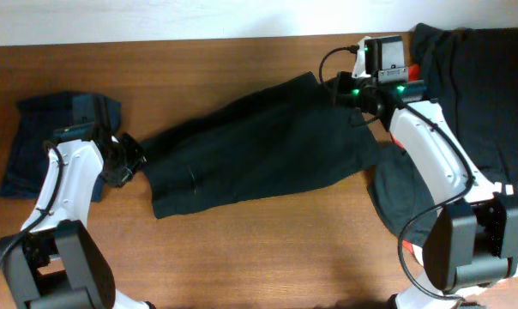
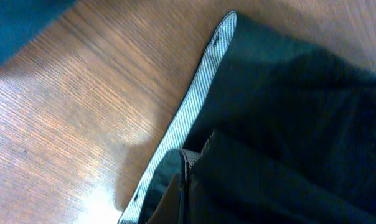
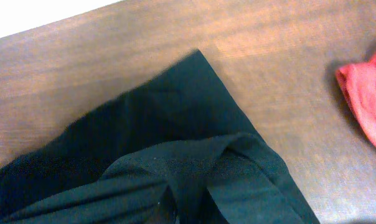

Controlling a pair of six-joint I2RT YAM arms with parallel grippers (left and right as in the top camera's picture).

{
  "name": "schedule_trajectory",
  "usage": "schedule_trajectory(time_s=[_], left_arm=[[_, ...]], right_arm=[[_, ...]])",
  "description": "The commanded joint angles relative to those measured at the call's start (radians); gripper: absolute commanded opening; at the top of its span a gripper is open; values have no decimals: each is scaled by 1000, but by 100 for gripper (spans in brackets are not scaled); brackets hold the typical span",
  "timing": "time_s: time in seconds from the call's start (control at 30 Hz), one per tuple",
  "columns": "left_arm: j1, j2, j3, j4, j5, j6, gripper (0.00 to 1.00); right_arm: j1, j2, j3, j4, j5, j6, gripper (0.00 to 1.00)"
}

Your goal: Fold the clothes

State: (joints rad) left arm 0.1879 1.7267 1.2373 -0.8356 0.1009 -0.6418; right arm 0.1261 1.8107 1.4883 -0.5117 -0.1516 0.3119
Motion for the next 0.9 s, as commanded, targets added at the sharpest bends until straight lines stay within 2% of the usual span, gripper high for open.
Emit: schedule_trajectory(time_s=[0.0, 0.23, 0.27, 0.3, 0.33, 0.37, 0.43, 0.5, 0.53, 0.57, 0.63, 0.7, 0.8, 0.87], left_arm=[[38, 25, 7, 62, -162, -25, 1], [37, 109, 7, 208, -159, -25, 1], [37, 122, 7, 239, -155, -25, 1], [38, 127, 7, 269, -146, -24, 7], [38, 126, 7, 305, -141, -24, 40], [38, 126, 11, 327, -138, -23, 53], [42, 124, 17, 326, -119, 3, 64], [55, 108, 17, 305, -48, 49, 85], [63, 99, 17, 287, -3, 72, 87], [66, 90, 17, 251, 58, 105, 92], [64, 85, 16, 146, 156, 151, 92], [54, 86, 14, 25, 154, 199, 92], [50, 87, 7, -53, 153, 234, 92], [50, 87, 7, -82, 142, 233, 93]], right_arm=[[-7, 43, 20, 85, 141, -19, 4], [-7, 144, 20, 221, 136, -16, 4], [-7, 155, 20, 242, 135, -16, 6], [-7, 164, 20, 270, 129, -16, 32], [-8, 174, 20, 311, 113, -16, 79], [-9, 178, 20, 339, 114, -16, 99], [-16, 178, 21, 350, 113, -16, 99], [-29, 178, 21, 251, 113, -16, 99], [-31, 178, 21, 192, 114, -21, 100], [-31, 178, 20, 131, 114, -34, 95], [-30, 178, 15, 7, 114, -66, 63], [-30, 178, -21, -80, 113, -66, 41], [-28, 178, -117, -78, 113, -69, 40], [-28, 178, -192, -66, 114, -69, 43]])
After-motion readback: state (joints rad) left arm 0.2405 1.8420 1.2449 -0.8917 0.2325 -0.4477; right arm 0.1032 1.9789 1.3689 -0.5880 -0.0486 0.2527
